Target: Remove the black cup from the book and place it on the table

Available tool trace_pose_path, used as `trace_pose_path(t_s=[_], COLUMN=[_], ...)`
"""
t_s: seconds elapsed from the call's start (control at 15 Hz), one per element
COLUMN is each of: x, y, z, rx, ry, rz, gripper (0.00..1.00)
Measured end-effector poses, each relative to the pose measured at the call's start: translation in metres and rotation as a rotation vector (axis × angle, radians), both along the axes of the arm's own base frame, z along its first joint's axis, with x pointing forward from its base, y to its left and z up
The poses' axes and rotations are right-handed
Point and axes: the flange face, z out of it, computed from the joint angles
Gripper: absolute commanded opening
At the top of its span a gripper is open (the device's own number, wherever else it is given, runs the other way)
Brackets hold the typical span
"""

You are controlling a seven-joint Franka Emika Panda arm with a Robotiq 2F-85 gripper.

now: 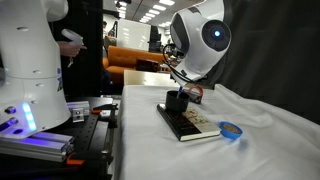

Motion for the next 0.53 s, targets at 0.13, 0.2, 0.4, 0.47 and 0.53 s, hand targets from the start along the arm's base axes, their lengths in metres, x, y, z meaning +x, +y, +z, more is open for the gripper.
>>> trace_pose_path(t_s=[0.13,0.2,0.4,0.47,0.53], x=[-0.001,-0.002,-0.009,-0.012,-0.016], y=[0.000,-0.001,-0.003,-0.003,-0.002], z=[-0.003,-0.007,-0.027,-0.036,-0.044], rx=[0.001,0.001,0.004,0.008,0.014], ry=[0.006,0.011,0.031,0.040,0.049], rz=[0.001,0.002,0.012,0.017,0.022], gripper=[1.00,1.00,1.00,1.00,1.00])
